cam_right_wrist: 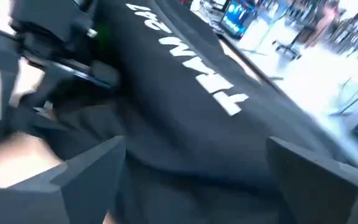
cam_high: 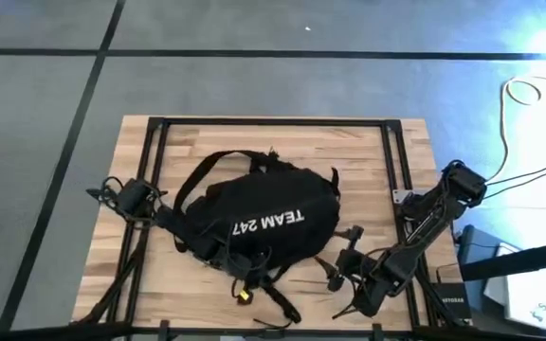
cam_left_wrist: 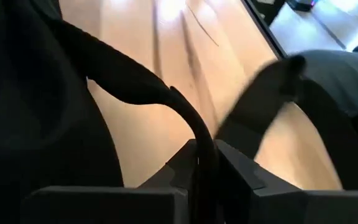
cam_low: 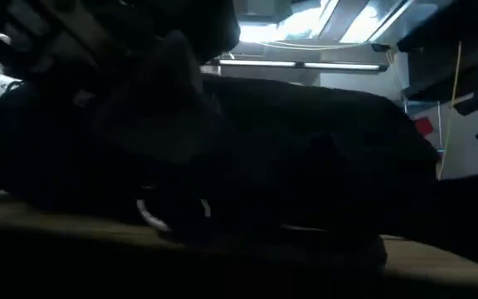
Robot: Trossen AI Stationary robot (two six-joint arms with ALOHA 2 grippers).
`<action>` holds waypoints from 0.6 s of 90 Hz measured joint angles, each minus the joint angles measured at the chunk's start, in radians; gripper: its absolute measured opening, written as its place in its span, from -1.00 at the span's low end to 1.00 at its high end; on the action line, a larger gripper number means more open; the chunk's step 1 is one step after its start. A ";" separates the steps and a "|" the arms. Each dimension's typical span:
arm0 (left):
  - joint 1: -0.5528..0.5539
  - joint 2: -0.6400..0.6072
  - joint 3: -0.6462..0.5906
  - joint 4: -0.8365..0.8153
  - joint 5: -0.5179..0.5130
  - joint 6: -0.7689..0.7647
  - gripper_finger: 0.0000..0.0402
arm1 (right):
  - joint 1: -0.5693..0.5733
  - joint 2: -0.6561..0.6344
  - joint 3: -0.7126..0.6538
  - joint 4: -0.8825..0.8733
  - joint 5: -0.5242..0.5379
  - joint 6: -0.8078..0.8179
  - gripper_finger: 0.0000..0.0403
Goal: Unpack backpack
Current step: Move the black backpack to the center of the table
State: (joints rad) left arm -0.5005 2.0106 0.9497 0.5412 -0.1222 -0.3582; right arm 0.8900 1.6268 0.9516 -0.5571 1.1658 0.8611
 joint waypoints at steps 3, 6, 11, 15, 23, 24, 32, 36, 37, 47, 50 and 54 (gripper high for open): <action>-0.006 -0.004 0.000 -0.002 -0.007 -0.003 -0.84 | -0.007 0.000 0.000 0.003 0.002 -0.035 0.83; -0.011 -0.006 0.000 0.010 -0.009 -0.005 -0.84 | -0.014 0.000 0.000 0.006 0.002 -0.068 0.83; -0.013 -0.017 0.000 0.029 -0.007 0.005 -0.84 | -0.029 0.000 0.000 0.006 0.022 -0.109 0.83; -0.013 -0.031 -0.001 0.030 -0.002 0.021 -0.84 | -0.048 0.000 0.000 0.007 0.052 -0.117 0.83; -0.012 -0.073 -0.002 0.034 0.015 0.073 -0.84 | -0.091 0.000 0.002 0.028 0.112 -0.147 0.83; -0.012 -0.079 -0.002 0.035 0.017 0.081 -0.84 | -0.097 0.000 0.002 0.031 0.121 -0.152 0.83; -0.014 -0.130 -0.003 0.037 0.024 0.157 -0.84 | -0.153 0.000 0.002 0.052 0.200 -0.165 0.83; -0.016 -0.157 -0.003 0.037 0.023 0.194 -0.84 | -0.181 0.000 0.002 0.061 0.230 -0.165 0.83; -0.016 -0.164 -0.003 0.038 0.023 0.202 -0.84 | -0.188 0.000 0.002 0.063 0.235 -0.164 0.83; -0.018 -0.232 -0.003 0.020 0.011 0.290 -0.84 | -0.255 0.000 0.002 0.090 0.252 -0.163 0.83; -0.019 -0.244 -0.003 0.014 0.014 0.309 -0.84 | -0.267 0.000 0.002 0.094 0.256 -0.163 0.83; -0.020 -0.254 -0.003 -0.006 0.032 0.327 -0.84 | -0.276 0.000 0.002 0.098 0.255 -0.163 0.81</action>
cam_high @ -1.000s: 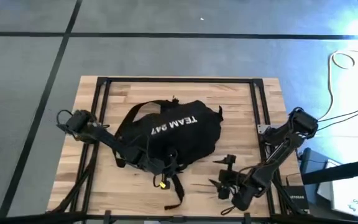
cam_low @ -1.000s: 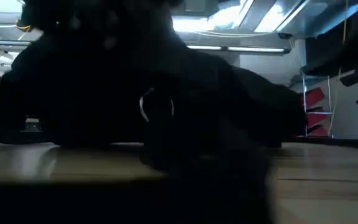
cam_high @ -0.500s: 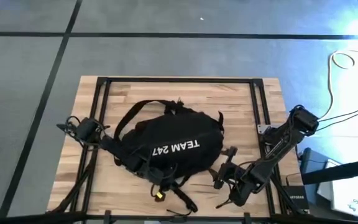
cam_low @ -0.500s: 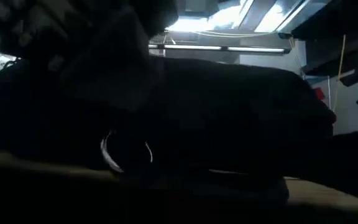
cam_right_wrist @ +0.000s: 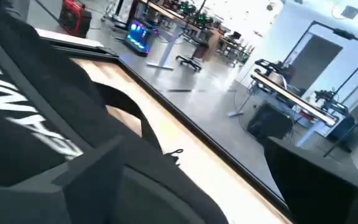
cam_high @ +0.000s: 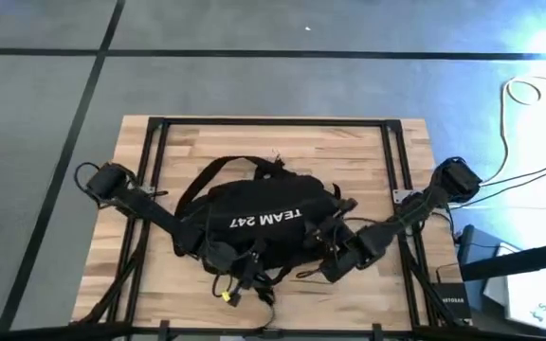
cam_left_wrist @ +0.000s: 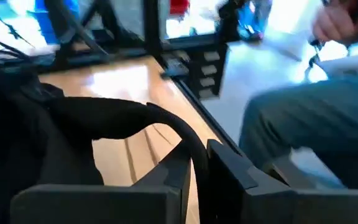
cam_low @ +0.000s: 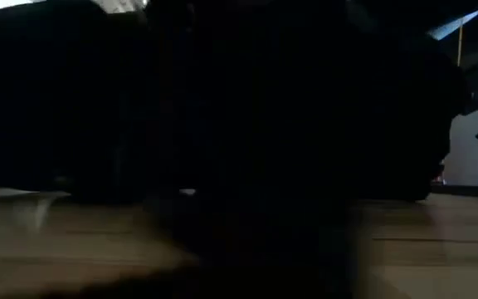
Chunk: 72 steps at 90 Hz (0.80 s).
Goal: Unpack backpack
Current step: Move the black backpack to the center of the table, then return to Home Position
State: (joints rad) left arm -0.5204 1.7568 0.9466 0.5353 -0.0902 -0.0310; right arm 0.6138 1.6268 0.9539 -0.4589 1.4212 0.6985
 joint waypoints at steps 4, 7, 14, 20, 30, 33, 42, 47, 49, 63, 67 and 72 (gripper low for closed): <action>-0.001 -0.004 0.000 -0.035 0.018 0.012 -0.84 | -0.004 0.000 0.000 0.001 -0.001 -0.001 0.77; -0.002 -0.004 0.000 -0.075 0.021 0.012 -0.84 | -0.007 0.000 0.000 0.001 -0.008 -0.001 0.74; 0.005 -0.004 0.000 -0.186 0.025 -0.003 -0.84 | -0.010 0.000 0.000 0.002 -0.051 0.000 0.67; 0.018 -0.003 -0.003 -0.250 0.005 -0.038 -0.84 | -0.014 0.000 0.000 0.007 -0.108 0.000 0.62; 0.045 -0.004 -0.013 -0.257 -0.068 -0.129 -0.83 | -0.013 0.000 0.000 0.044 -0.144 -0.022 0.59; 0.054 -0.009 -0.013 -0.257 -0.070 -0.156 -0.82 | -0.012 0.000 0.000 0.064 -0.149 -0.038 0.59; 0.074 -0.022 -0.012 -0.251 -0.063 -0.190 -0.69 | -0.011 0.000 0.000 0.136 -0.160 -0.118 0.59; 0.080 -0.028 -0.012 -0.255 -0.059 -0.194 -0.57 | -0.012 -0.001 0.000 0.180 -0.170 -0.163 0.58; 0.082 -0.032 -0.012 -0.257 -0.058 -0.194 -0.52 | -0.012 -0.001 0.000 0.196 -0.175 -0.182 0.58; 0.107 -0.071 -0.012 -0.367 -0.060 -0.198 -0.10 | -0.012 -0.001 0.000 0.255 -0.180 -0.264 0.58; 0.118 -0.086 -0.012 -0.421 -0.072 -0.196 0.03 | -0.012 -0.001 0.000 0.253 -0.184 -0.265 0.58; 0.127 -0.109 -0.012 -0.481 -0.089 -0.177 0.16 | -0.012 -0.001 0.000 0.252 -0.191 -0.266 0.58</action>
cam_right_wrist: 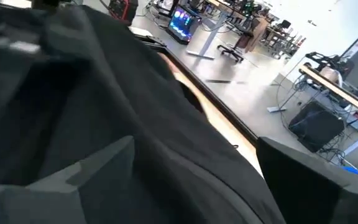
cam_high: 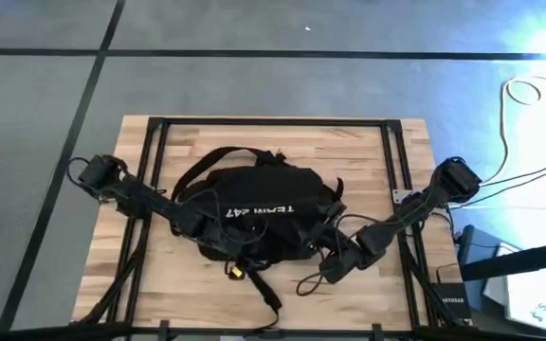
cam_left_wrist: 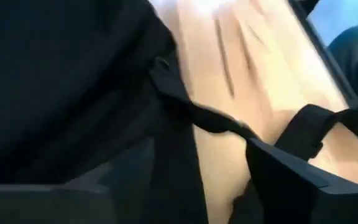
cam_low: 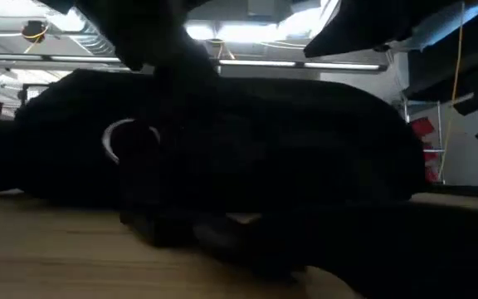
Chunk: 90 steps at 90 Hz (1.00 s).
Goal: Unpack backpack
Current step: Return to Home Position
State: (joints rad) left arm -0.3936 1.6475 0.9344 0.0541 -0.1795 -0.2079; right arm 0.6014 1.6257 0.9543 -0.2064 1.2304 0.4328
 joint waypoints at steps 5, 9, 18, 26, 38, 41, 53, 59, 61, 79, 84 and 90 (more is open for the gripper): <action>0.004 -0.026 -0.001 -0.029 -0.018 0.028 0.27 | 0.000 0.000 0.000 0.001 -0.004 -0.005 0.58; 0.002 -0.056 -0.002 -0.030 -0.037 0.057 0.32 | 0.000 0.000 0.000 0.007 -0.005 -0.018 0.58; -0.018 -0.132 -0.002 0.013 -0.129 0.125 0.37 | -0.009 0.000 0.000 0.068 -0.028 -0.069 0.58; -0.032 -0.199 -0.040 0.143 -0.153 0.187 0.37 | -0.027 0.000 -0.011 0.169 -0.084 -0.152 0.58; -0.031 -0.285 -0.167 0.353 -0.135 0.218 0.38 | -0.067 0.000 -0.110 0.521 -0.236 -0.352 0.58; -0.024 -0.306 -0.208 0.397 -0.124 0.211 0.38 | -0.080 0.000 -0.145 0.641 -0.288 -0.401 0.58; 0.019 -0.354 -0.388 0.633 -0.044 0.160 0.38 | -0.140 0.000 -0.281 1.065 -0.481 -0.523 0.58; 0.045 -0.377 -0.461 0.749 -0.012 0.152 0.38 | -0.173 -0.002 -0.329 1.220 -0.574 -0.539 0.58; 0.054 -0.388 -0.480 0.767 -0.009 0.153 0.38 | -0.182 -0.002 -0.339 1.253 -0.598 -0.539 0.58; 0.181 -0.541 -0.527 0.603 -0.001 0.169 0.38 | -0.244 -0.088 -0.395 1.164 -0.709 -0.518 0.58; 0.221 -0.588 -0.537 0.573 0.030 0.182 0.38 | -0.267 -0.134 -0.420 1.119 -0.762 -0.510 0.58; 0.257 -0.644 -0.550 0.562 0.047 0.199 0.38 | -0.307 -0.203 -0.464 1.066 -0.835 -0.466 0.54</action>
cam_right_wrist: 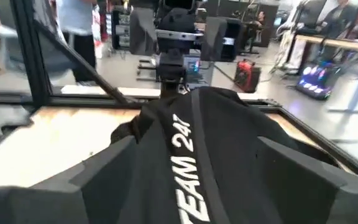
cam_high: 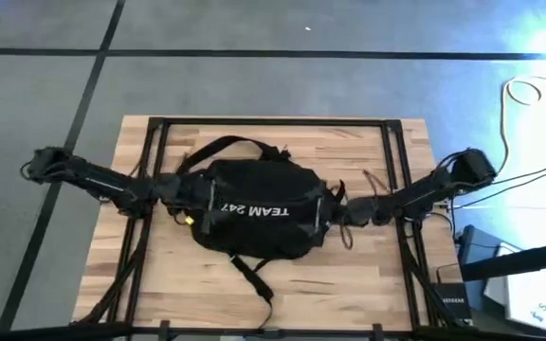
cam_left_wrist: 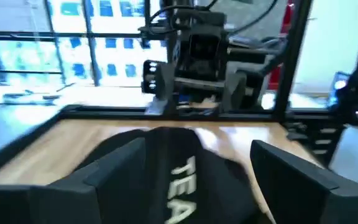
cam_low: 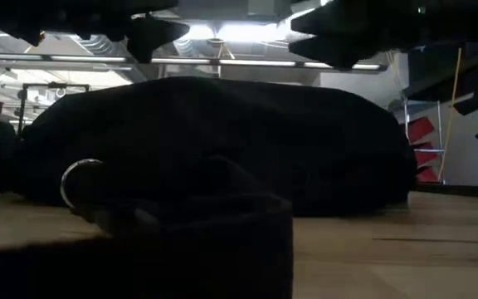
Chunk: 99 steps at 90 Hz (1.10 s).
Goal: Unpack backpack
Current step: Return to Home Position
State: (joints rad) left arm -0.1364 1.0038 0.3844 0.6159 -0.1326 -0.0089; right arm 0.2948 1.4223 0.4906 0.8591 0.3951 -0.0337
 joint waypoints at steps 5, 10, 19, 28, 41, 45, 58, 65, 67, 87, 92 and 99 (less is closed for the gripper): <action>0.024 -0.040 -0.024 -0.015 0.000 0.018 0.38 | -0.033 -0.057 -0.043 -0.004 -0.057 0.035 0.46; 0.043 -0.073 -0.044 -0.012 0.000 0.034 0.38 | -0.060 -0.109 -0.093 -0.006 -0.093 0.057 0.34; 0.078 -0.120 -0.090 -0.026 0.000 0.047 0.29 | -0.084 -0.202 -0.177 -0.009 -0.129 0.084 0.01; 0.118 -0.151 -0.135 -0.031 0.017 0.013 0.06 | -0.093 -0.299 -0.252 -0.010 -0.158 0.094 -0.41; 0.151 -0.189 -0.171 -0.030 0.073 -0.009 -0.38 | -0.093 -0.446 -0.337 -0.035 -0.216 0.128 -0.93; 0.154 -0.198 -0.178 -0.029 0.078 -0.007 -0.51 | -0.093 -0.495 -0.357 -0.070 -0.216 0.134 -0.94; 0.158 -0.229 -0.179 -0.031 0.078 0.003 -0.85 | -0.093 -0.645 -0.397 -0.216 -0.190 0.158 -0.87; 0.158 -0.254 -0.179 -0.055 0.078 0.018 -0.96 | -0.093 -0.724 -0.399 -0.303 -0.189 0.160 -0.91; 0.158 -0.261 -0.179 -0.062 0.078 0.022 -0.97 | -0.093 -0.747 -0.400 -0.331 -0.189 0.160 -0.93; 0.158 -0.380 -0.179 -0.206 0.078 0.039 -1.00 | -0.092 -0.969 -0.401 -0.583 -0.196 0.170 -0.99; 0.158 -0.418 -0.179 -0.244 0.078 0.039 -1.00 | -0.092 -1.020 -0.401 -0.619 -0.203 0.177 -0.99; 0.158 -0.466 -0.179 -0.300 0.078 0.042 -1.00 | -0.092 -1.077 -0.401 -0.640 -0.205 0.172 -0.99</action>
State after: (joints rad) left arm 0.0216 0.5382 0.2054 0.3162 -0.0547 0.0330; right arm 0.2024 0.3456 0.0898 0.2190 0.1902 0.1383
